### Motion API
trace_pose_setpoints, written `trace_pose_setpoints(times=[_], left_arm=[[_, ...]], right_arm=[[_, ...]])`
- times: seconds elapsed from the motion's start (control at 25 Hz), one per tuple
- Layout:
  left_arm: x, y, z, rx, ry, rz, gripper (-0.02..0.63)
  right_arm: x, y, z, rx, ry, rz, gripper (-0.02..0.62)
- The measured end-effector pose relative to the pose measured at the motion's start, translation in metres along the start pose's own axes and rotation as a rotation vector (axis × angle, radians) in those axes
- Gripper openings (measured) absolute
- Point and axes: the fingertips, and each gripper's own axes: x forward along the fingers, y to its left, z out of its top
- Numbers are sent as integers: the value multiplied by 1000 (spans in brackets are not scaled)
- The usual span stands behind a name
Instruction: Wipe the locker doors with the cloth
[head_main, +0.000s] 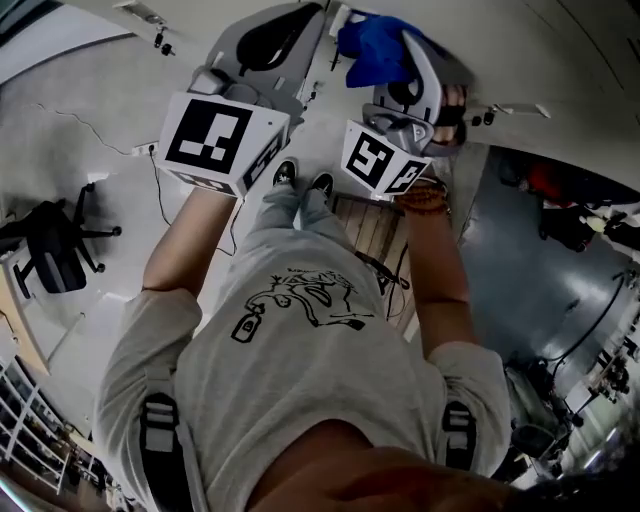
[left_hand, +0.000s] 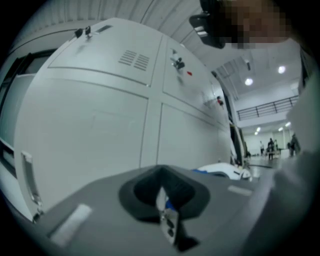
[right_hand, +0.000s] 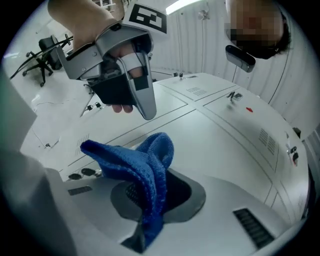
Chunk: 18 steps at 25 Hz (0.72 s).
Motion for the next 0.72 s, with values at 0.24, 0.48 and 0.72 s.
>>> trace_pose_setpoints(times=[0.24,0.48,0.72], left_arm=[[8,-1,-76,-55,104,8,2],[3,-1,-128,-81,172,23,2],[2,2,-168,-90,218,25,2]], right_arm=[[-4,80,-48,58,60,86,29],[-8,114,-69,118,61,50,29],[-8,181,-90,67,83,148,29]])
